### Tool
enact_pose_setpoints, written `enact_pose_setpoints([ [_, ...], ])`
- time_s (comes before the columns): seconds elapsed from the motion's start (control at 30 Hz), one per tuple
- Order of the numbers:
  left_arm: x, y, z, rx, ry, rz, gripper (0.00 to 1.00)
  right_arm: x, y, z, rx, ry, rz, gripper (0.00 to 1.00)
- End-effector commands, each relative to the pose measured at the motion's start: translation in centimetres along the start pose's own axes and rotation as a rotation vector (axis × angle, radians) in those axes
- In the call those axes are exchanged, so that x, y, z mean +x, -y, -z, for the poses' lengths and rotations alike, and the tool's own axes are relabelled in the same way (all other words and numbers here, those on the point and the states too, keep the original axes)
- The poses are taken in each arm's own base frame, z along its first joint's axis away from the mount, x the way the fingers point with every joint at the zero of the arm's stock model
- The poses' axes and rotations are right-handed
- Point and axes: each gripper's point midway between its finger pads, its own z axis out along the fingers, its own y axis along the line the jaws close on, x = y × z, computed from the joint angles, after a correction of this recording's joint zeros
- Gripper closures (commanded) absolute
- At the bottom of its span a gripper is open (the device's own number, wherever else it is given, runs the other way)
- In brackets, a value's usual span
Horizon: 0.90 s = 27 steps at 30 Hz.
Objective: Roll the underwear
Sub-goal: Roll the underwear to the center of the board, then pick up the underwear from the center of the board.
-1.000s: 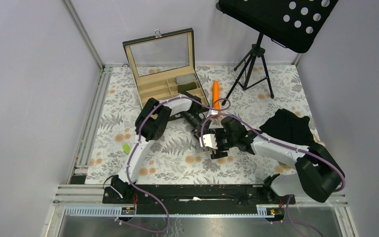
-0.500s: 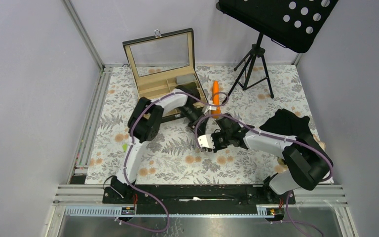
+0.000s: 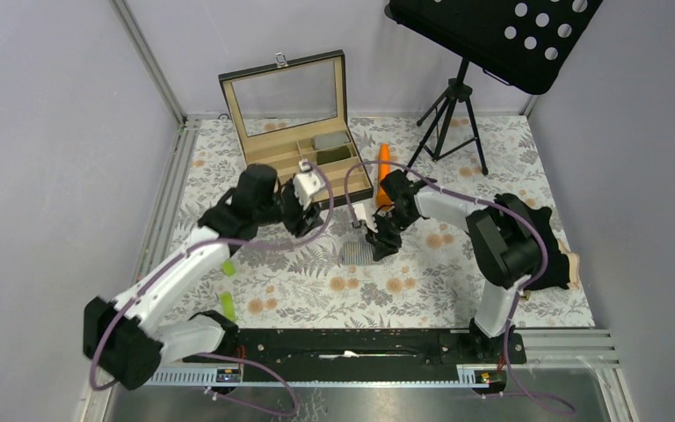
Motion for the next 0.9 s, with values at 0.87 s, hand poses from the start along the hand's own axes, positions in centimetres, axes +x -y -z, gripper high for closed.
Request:
enact_pose_setpoints([
  [0.87,5.1,8.7,-15.1,0.325,0.033,-0.657,0.37,5.2,-2.0,-1.8,-0.186,-0.144,-0.48,0.86],
])
